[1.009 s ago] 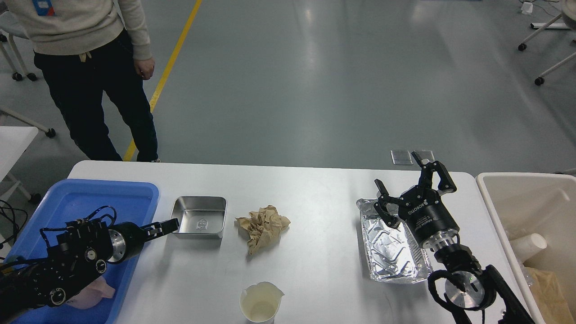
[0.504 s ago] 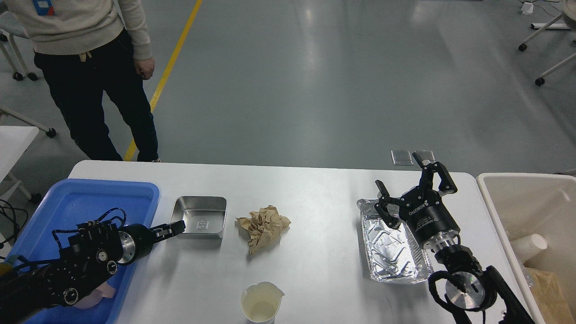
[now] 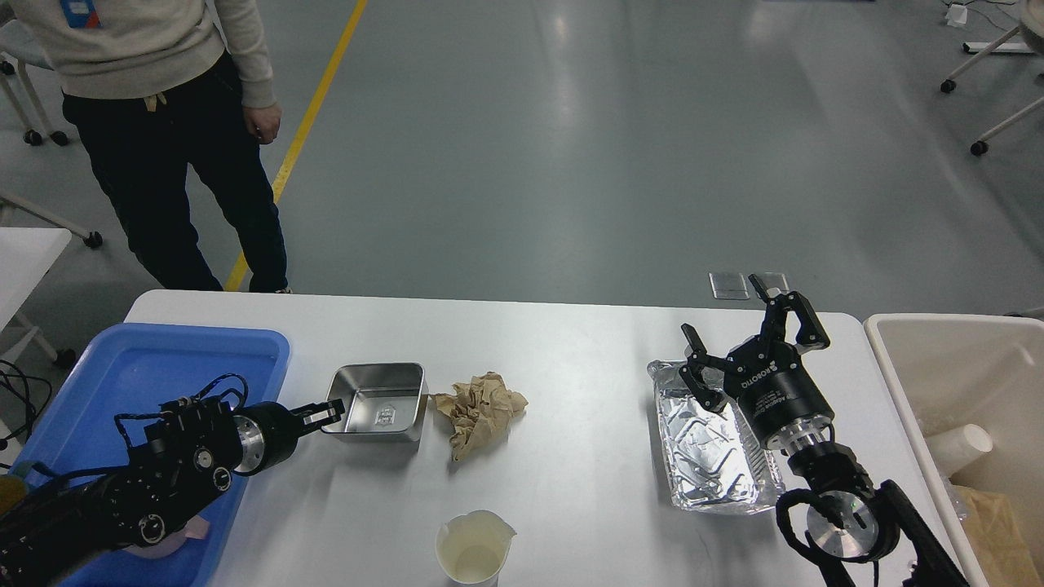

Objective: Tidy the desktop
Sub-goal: 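Grasp the steel tray rim with the left gripper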

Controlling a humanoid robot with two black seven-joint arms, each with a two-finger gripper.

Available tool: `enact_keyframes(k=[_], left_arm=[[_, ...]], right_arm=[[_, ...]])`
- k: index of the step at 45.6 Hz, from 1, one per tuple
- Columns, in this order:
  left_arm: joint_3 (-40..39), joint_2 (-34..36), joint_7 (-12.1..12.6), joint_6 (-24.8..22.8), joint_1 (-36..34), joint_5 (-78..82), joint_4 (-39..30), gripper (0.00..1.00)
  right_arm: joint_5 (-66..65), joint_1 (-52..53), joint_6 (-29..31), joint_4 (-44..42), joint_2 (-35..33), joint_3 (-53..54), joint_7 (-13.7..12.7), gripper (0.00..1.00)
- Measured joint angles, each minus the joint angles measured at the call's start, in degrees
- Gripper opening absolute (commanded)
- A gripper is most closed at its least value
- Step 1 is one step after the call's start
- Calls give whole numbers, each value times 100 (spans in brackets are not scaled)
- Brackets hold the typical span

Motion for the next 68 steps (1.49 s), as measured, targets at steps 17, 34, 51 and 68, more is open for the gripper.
enact_keyframes(k=[17,34,51,68], left_arm=[[-15,112,-53,-247,-287,-68,-4,9],[-14,149,-68,-323,-356,-44,-21,3],[-8,126,-180,-354,-332,-26,-8,0],[-77,181,-274,-330,-330,-31,1,0]], right_arm=[[-90,60,-9,-21,43,-25,0,100],[-97,46,-18,-21,48,-33,0,100],[-98,49,-23,-12,66,-36,0,100],[-133,59,-23,-21,105,-41,0,100]])
